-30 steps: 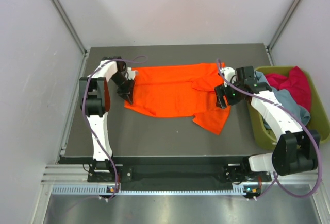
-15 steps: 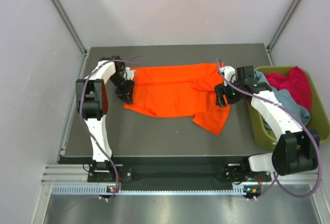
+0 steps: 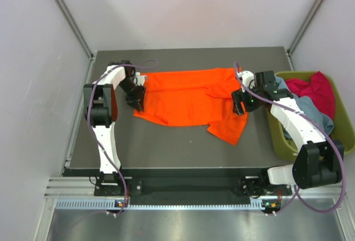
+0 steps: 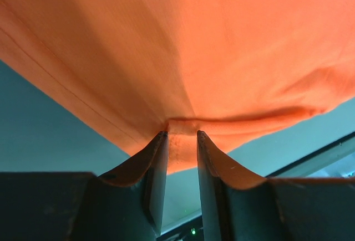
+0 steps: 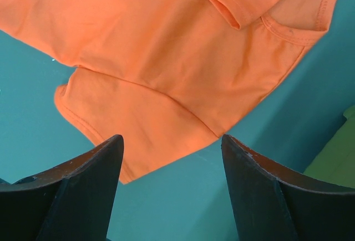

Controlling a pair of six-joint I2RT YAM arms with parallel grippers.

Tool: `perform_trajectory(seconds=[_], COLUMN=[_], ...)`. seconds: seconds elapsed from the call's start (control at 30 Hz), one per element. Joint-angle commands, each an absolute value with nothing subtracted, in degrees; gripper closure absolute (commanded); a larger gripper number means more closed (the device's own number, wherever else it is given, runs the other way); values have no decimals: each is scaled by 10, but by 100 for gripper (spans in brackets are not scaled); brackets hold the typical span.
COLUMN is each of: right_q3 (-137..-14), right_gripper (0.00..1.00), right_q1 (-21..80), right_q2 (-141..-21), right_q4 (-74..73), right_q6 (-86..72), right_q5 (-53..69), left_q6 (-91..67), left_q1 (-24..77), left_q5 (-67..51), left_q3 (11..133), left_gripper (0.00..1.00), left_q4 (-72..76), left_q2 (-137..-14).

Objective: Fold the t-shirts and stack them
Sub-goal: Fold the tshirt

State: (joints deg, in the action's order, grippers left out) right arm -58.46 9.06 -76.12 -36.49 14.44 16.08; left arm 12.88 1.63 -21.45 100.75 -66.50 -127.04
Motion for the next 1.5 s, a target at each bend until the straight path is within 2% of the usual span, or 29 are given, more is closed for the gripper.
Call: perform_trajectory(seconds=[0.0, 0.23, 0.53, 0.67, 0.77, 0.8, 1.3, 1.47], right_q3=[-577, -575, -577, -573, -569, -565, -525, -495], right_gripper=[28, 28, 28, 28, 28, 28, 28, 30], right_q1=[83, 80, 79, 80, 80, 80, 79, 91], right_q2=[-739, -740, -747, -747, -741, -737, -711, -704], right_q4=[-351, -349, -350, -352, -361, -361, -366, -387], right_q6=[149, 148, 150, 156, 170, 171, 186, 278], right_q5=[161, 163, 163, 161, 157, 156, 157, 151], left_q6=[116, 112, 115, 118, 122, 124, 123, 127], left_q1=[17, 17, 18, 17, 17, 17, 17, 17], left_q5=[-209, -200, -221, -224, -225, -224, -220, -221], left_q3=[1036, 1036, 1015, 1007, 1003, 998, 921, 892], left_gripper=[67, 67, 76, 82, 99, 100, 100, 100], left_q4=[-642, -629, -646, -656, -669, -669, -668, -671], left_q2=[-1270, -1273, -1259, -1250, -1238, -1224, -1109, -1089])
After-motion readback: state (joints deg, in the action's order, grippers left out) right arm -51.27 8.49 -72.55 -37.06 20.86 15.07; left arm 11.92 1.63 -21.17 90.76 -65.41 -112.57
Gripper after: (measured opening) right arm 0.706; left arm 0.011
